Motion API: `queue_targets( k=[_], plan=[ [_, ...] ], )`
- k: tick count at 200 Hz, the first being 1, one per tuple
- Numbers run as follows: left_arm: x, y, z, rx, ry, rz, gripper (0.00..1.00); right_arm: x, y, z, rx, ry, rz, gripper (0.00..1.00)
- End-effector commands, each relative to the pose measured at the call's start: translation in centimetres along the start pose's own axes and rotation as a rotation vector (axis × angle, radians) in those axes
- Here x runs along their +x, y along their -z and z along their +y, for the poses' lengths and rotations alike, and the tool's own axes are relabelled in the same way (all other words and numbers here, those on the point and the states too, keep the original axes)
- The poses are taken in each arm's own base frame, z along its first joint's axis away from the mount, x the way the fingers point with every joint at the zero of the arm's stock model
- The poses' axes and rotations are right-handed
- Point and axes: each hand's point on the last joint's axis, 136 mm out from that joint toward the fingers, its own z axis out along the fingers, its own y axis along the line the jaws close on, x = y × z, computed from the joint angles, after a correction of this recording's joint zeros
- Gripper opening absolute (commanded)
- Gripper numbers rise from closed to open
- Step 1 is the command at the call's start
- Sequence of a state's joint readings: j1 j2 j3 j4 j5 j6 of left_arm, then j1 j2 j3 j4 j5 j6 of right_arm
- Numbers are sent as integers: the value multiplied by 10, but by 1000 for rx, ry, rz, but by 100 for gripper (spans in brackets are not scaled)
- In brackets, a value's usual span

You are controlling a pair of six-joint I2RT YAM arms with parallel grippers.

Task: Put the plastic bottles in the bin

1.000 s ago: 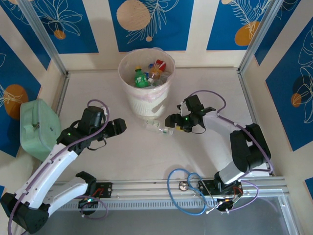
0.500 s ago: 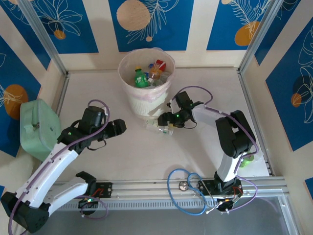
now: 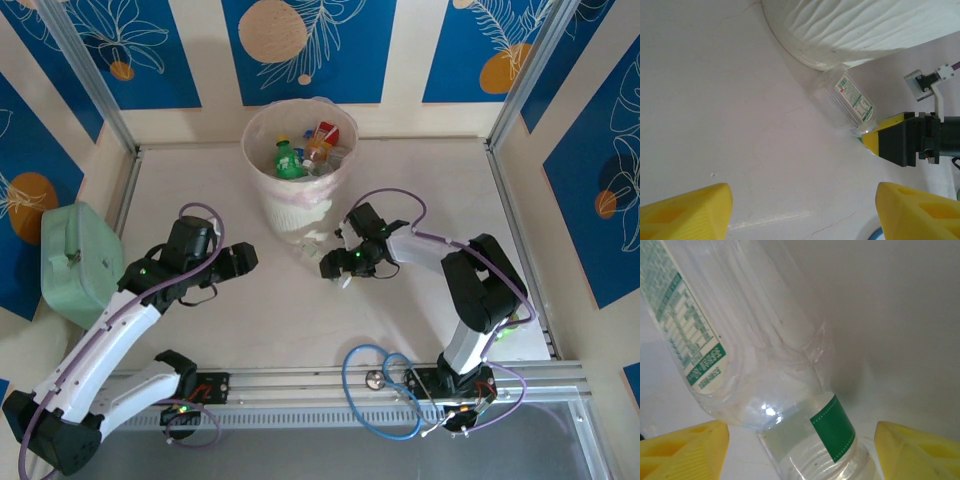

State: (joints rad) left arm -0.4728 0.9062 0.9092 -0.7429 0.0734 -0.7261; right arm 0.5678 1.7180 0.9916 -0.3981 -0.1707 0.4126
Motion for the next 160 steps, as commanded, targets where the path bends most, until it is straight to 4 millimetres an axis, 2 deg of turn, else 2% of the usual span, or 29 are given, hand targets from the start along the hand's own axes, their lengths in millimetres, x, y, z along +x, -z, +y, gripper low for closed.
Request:
queue_targets(
  k=[1, 45, 75, 113, 132, 160],
  plan=[
    [1, -3, 4, -1, 14, 2, 75, 4, 4, 1, 57, 17, 12, 72],
    [7, -7, 10, -13, 17, 14, 75, 5, -5, 5, 104, 49, 37, 66],
    [8, -7, 12, -17, 17, 13, 76, 6, -8, 7, 136, 67, 46, 53],
    [7, -7, 12, -15, 19, 10, 75, 8, -12, 8, 166, 84, 63, 58],
    [7, -6, 13, -16, 21, 8, 75, 9, -15, 8, 180, 89, 74, 51],
    [6, -4, 14, -16, 21, 2, 75, 9, -16, 8, 194, 93, 78, 46]
  ],
)
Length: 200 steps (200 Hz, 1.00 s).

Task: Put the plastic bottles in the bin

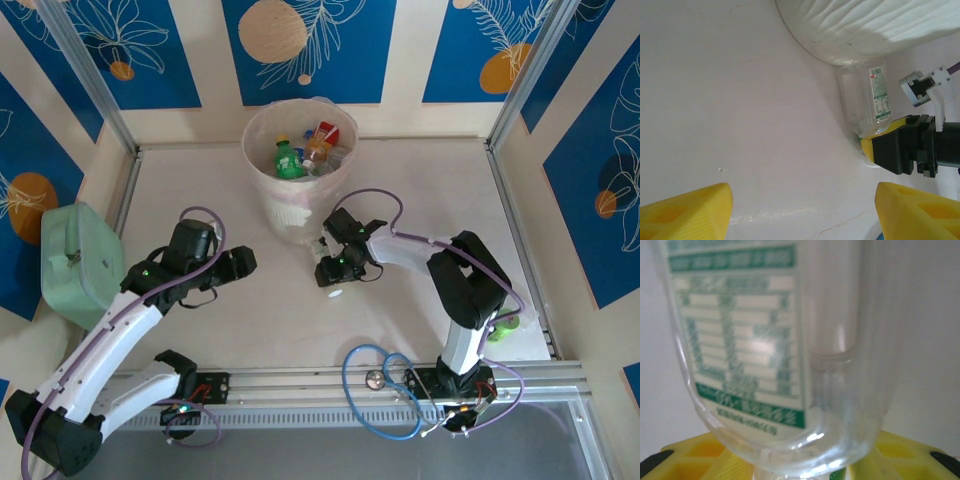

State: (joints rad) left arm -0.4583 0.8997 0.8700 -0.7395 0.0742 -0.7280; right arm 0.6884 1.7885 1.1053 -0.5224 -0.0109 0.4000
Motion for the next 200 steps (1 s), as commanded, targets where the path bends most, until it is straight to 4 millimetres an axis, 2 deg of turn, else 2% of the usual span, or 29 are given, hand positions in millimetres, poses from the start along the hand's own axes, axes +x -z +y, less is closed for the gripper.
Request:
queue_targets(
  k=[1, 32, 60, 86, 117, 137, 156, 200],
  plan=[
    [-1, 2, 2, 9, 6, -13, 75, 2, -2, -3, 37, 1, 18, 46],
    [-1, 4, 3, 9, 8, -14, 75, 2, 3, 1, 55, 25, -2, 36],
    [-6, 9, 6, -14, 3, -34, 74, 13, 11, 15, 53, 77, -7, 31],
    [-16, 19, 14, -53, 9, -77, 74, 30, 22, 36, 39, 138, -10, 27],
    [-25, 28, 19, -71, 31, -115, 74, 50, 54, 69, 4, 198, -56, 26],
    [-29, 28, 21, -77, 42, -123, 74, 56, 89, 93, -25, 236, -119, 26],
    [-33, 29, 23, -87, 60, -139, 73, 49, 132, 113, -77, 245, -209, 26],
    [-38, 32, 19, -67, 73, -157, 73, 0, 249, 146, -216, 252, -473, 27]
  ],
)
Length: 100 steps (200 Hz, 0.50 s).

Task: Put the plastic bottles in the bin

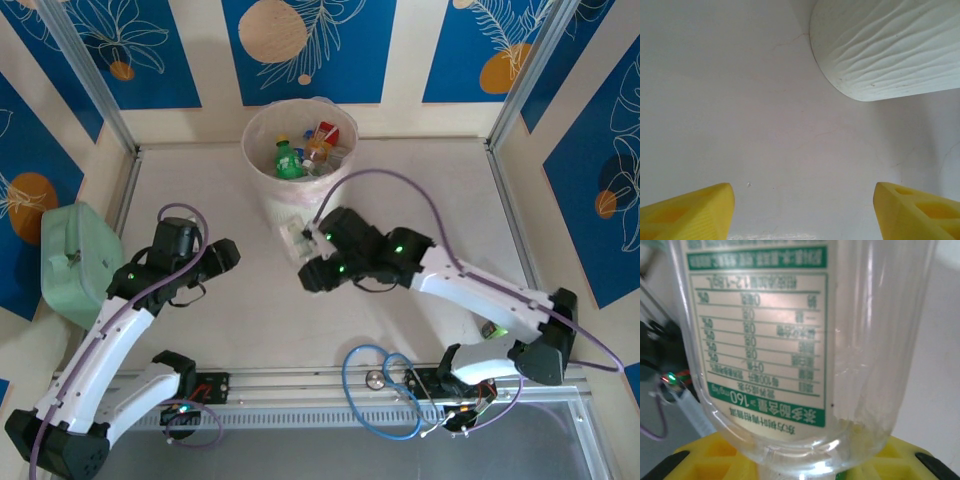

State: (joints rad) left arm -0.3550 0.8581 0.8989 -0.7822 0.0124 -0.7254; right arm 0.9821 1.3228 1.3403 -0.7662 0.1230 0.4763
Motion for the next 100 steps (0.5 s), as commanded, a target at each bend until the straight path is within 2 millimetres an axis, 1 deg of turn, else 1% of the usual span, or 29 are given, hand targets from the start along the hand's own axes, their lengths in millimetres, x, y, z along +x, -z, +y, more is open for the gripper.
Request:
queue_targets(
  k=[1, 7, 21, 33, 43, 52, 61, 68, 72, 87, 91, 100],
  plan=[
    [-14, 11, -6, 13, 4, -46, 73, -44, 48, 8, -29, -12, -130, 27],
    [-14, 12, -6, 16, 3, -45, 73, -58, 59, 12, -43, -12, -168, 27],
    [-13, 12, -6, 17, 4, -42, 73, -91, 79, 11, -77, -26, -239, 27],
    [-12, 11, -6, 20, 7, -38, 73, -120, 91, 2, -84, -41, -283, 27],
    [-11, 11, -7, 23, 9, -36, 73, -142, 93, -9, -70, -47, -306, 27],
    [-12, 11, -7, 26, 10, -37, 73, -160, 93, -20, -57, -58, -319, 27],
    [-12, 11, -7, 26, 10, -37, 73, -175, 87, -30, -51, -69, -311, 27],
    [-12, 11, -7, 25, 10, -38, 73, -187, 88, -37, -41, -69, -321, 27],
    [-12, 11, -7, 27, 10, -39, 73, -193, 83, -42, -34, -70, -317, 27],
    [-10, 9, -6, 23, 7, -33, 73, -210, 72, -59, -16, -86, -304, 27],
    [-10, 8, -6, 22, 7, -29, 73, -212, 66, -65, -11, -96, -290, 27],
    [-10, 7, -6, 20, 7, -26, 73, -220, 61, -74, -1, -111, -279, 27]
  ],
)
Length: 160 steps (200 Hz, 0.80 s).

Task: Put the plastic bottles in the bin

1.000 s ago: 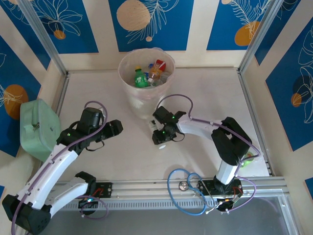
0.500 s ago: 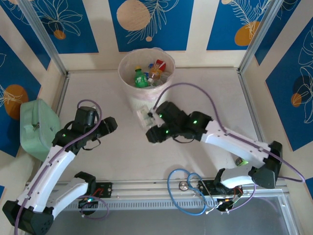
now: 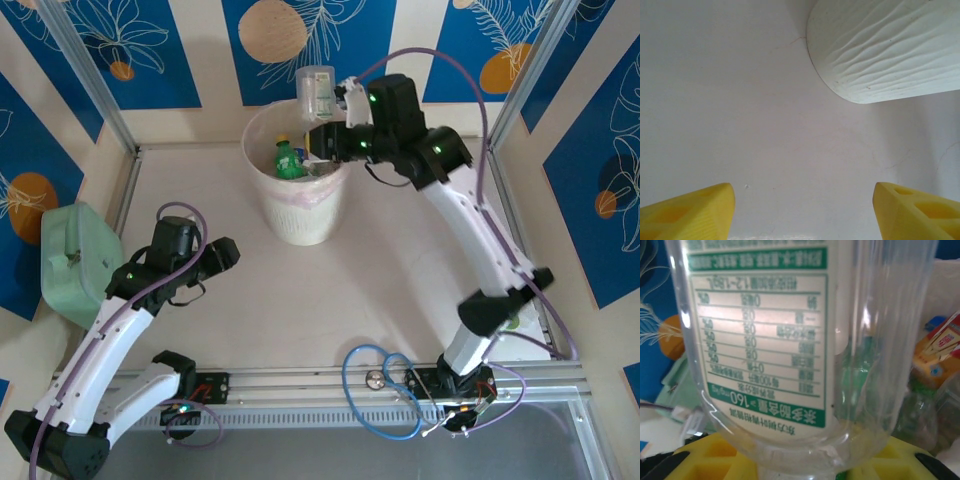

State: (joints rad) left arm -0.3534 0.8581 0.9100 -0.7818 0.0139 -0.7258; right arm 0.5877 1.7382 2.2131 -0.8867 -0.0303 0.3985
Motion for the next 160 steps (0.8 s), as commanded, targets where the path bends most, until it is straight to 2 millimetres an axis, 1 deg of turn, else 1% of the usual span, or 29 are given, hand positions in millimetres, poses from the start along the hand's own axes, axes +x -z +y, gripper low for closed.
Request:
queue_targets(
  k=[1, 22, 36, 43, 47, 52, 64, 69, 81, 102, 124, 150, 160],
  plan=[
    [-6, 4, -3, 12, 6, -17, 73, 14, -28, -22, 12, -18, 130, 27],
    [-6, 1, -4, 15, 2, -13, 73, 11, -47, -38, 28, -38, 160, 28],
    [-6, 0, -3, 8, -5, -12, 73, 16, -60, -48, 38, -57, 187, 33],
    [-7, -1, -2, 3, -9, -13, 73, 18, -64, -52, 39, -65, 200, 40],
    [-7, -1, -2, 1, -10, -13, 73, 20, -66, -54, 41, -67, 204, 46],
    [-8, -1, -2, 0, -14, -14, 73, 21, -69, -56, 46, -72, 209, 52],
    [-7, -3, -1, -5, -16, -10, 73, 23, -73, -59, 45, -79, 211, 62],
    [-7, -4, -2, -3, -18, -9, 73, 24, -74, -60, 43, -83, 211, 69],
    [-7, -6, -2, -4, -18, -5, 73, 22, -74, -61, 41, -86, 205, 73],
    [-8, -7, -2, -5, -21, -3, 73, 15, -66, -56, 36, -82, 179, 74],
    [-9, -7, -3, -2, -25, -7, 73, 7, -51, -49, 33, -67, 145, 74],
    [-14, -4, -6, 2, -33, -17, 73, -5, -19, -35, 44, -33, 77, 74],
    [-15, -2, -7, 2, -37, -21, 73, -5, -7, -33, 55, -24, 56, 74]
  ],
)
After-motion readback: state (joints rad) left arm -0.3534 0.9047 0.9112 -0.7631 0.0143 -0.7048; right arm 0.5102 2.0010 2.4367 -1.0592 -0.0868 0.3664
